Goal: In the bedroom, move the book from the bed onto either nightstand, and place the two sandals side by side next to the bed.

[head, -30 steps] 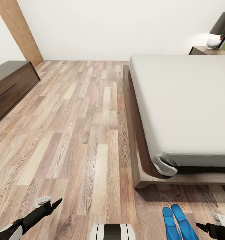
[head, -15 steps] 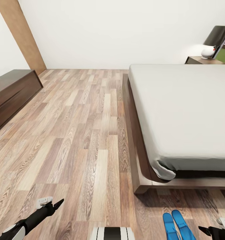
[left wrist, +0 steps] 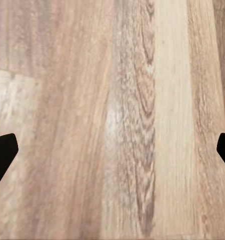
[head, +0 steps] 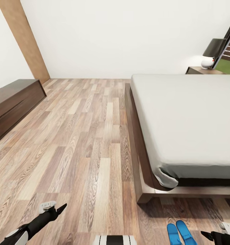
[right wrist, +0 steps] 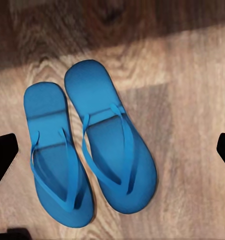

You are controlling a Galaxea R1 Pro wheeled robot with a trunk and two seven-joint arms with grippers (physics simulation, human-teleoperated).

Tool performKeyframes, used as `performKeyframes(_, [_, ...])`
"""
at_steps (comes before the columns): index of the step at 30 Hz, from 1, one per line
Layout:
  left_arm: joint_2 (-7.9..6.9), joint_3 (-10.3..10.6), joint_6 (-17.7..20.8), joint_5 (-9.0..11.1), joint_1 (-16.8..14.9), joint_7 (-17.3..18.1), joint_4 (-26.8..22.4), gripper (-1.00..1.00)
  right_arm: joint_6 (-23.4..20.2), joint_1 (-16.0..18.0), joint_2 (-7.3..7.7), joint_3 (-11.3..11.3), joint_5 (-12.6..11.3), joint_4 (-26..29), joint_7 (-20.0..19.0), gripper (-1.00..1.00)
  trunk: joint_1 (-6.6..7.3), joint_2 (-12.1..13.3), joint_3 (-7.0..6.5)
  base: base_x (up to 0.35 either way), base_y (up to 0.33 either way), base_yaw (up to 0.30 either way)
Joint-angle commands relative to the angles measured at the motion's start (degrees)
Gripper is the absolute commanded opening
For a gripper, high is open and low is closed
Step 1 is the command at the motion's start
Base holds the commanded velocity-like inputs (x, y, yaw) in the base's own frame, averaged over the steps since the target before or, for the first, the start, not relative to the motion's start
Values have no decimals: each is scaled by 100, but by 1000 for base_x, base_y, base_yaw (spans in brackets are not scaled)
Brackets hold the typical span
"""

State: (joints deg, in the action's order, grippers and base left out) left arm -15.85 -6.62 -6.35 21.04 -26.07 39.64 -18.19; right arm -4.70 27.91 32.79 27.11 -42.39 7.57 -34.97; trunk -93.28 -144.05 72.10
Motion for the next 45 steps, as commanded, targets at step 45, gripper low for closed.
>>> performKeyframes(45, [53, -6, -7, -177, -4, 17, 9, 100, -49, 3, -176, 23, -50, -4, 7, 100, 117, 59, -994, 0, 0, 0])
